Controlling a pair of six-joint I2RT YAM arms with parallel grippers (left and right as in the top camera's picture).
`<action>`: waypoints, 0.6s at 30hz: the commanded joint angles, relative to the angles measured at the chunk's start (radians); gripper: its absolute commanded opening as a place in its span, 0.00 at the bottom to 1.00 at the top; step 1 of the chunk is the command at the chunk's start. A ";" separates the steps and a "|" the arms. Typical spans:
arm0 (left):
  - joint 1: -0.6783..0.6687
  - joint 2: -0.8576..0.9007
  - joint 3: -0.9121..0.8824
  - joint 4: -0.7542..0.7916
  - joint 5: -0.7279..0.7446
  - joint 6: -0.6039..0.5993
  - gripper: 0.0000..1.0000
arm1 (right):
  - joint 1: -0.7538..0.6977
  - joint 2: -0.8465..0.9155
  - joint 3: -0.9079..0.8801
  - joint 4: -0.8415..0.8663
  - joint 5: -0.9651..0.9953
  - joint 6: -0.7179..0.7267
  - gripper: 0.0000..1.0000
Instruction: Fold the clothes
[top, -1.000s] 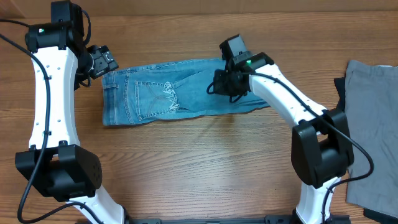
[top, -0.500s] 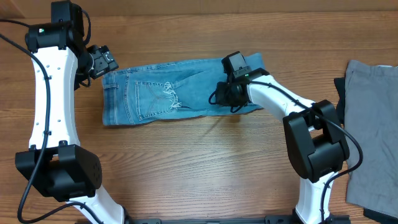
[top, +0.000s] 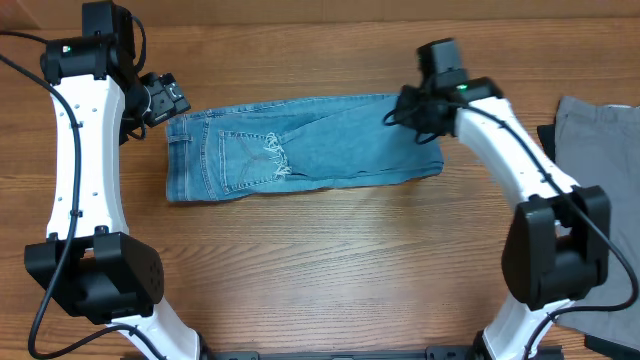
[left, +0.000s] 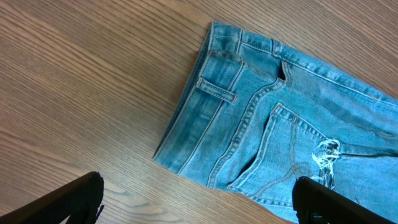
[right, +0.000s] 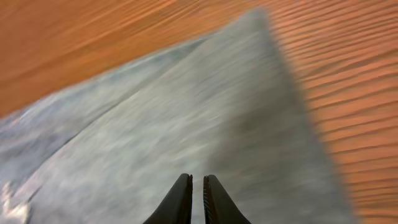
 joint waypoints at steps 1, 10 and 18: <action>0.005 0.004 0.002 0.000 0.001 0.005 1.00 | -0.023 0.021 -0.024 0.029 0.021 -0.005 0.11; 0.005 0.004 0.002 0.000 0.001 0.005 1.00 | -0.022 0.195 -0.050 0.077 0.021 -0.005 0.11; 0.005 0.004 0.002 0.000 0.001 0.005 1.00 | -0.022 0.309 -0.051 0.046 0.020 -0.005 0.11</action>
